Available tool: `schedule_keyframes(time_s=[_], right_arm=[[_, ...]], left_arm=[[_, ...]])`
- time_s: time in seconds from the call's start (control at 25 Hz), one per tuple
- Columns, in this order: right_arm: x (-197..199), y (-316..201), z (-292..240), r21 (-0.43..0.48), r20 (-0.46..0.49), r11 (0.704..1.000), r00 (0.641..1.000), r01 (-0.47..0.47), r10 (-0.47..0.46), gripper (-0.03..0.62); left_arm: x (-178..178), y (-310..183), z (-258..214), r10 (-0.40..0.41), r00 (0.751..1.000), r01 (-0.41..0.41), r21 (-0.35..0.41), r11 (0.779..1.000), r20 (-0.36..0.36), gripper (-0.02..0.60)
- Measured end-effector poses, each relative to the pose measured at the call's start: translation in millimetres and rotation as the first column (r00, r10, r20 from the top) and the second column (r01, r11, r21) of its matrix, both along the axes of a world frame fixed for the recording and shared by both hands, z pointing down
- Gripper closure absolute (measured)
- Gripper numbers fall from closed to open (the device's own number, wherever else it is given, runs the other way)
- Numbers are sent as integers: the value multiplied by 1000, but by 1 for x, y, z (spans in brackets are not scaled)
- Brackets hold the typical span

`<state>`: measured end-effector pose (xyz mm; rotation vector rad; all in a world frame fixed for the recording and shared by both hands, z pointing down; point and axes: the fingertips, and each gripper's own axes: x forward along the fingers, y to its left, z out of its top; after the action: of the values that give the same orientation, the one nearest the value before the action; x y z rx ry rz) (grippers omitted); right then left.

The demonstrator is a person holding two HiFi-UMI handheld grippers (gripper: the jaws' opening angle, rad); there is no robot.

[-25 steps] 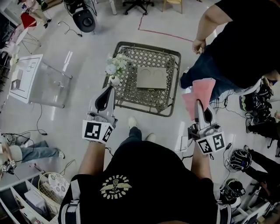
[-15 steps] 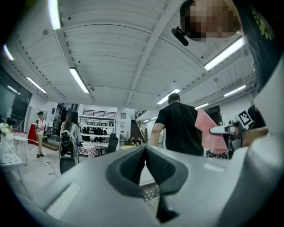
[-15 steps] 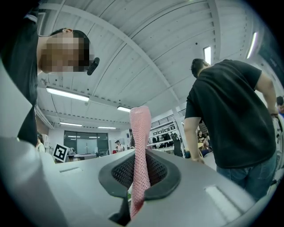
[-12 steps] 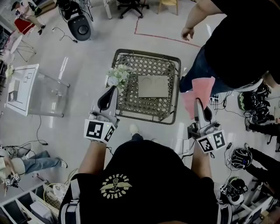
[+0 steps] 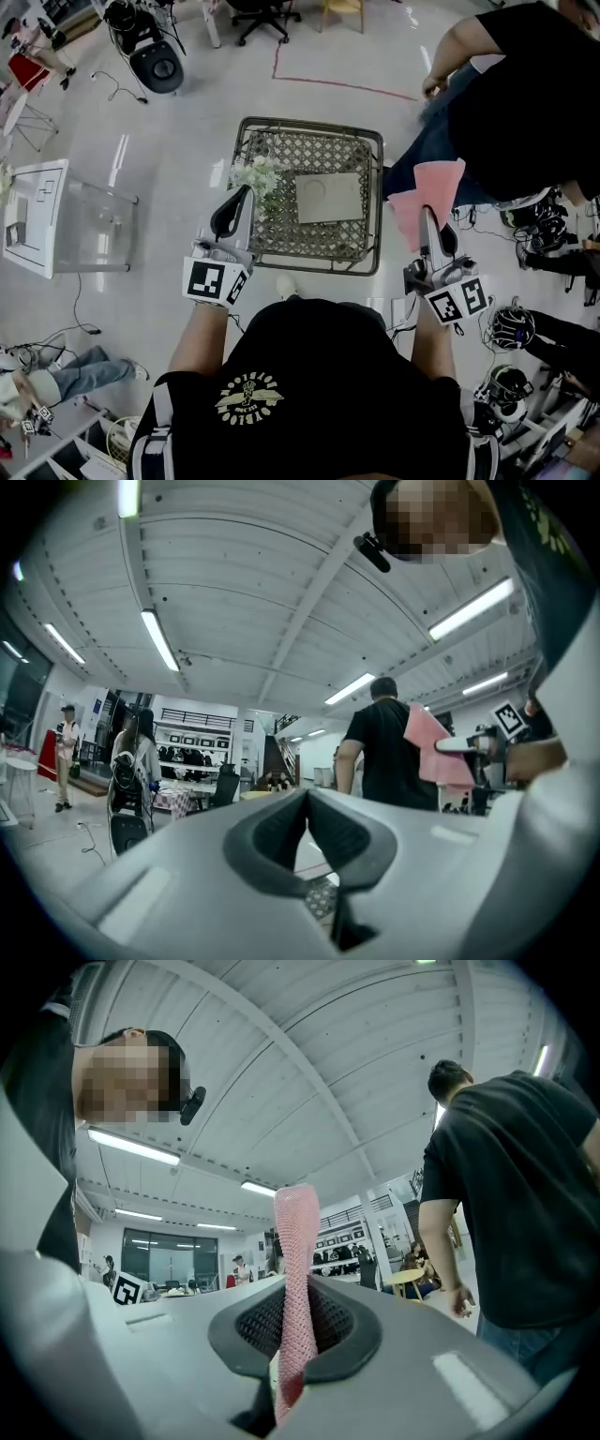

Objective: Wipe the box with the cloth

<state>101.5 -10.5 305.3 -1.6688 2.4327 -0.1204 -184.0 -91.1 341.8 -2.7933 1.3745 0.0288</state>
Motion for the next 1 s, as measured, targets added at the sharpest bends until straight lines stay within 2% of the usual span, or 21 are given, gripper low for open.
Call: schedule_keyframes(time_s=[0.24,0.52,0.76,1.0], right_arm=[[-4,-9,-1,-13,0,1000,1000,-28,28,577],[21,-18,10,-33,13,999,999,-37,37,577],[58,-37,25,-55,37,998,999,2,0,577],[92,-64,28,-42,58,995,995,85,-83,577]], left_arm=[[-4,-24,10,31,999,-32,-13,999,-15,581],[25,-37,17,43,999,-43,-31,999,-12,581],[53,-46,19,-8,1000,9,-41,999,15,581],[85,-54,9,-88,996,89,-30,996,34,581]])
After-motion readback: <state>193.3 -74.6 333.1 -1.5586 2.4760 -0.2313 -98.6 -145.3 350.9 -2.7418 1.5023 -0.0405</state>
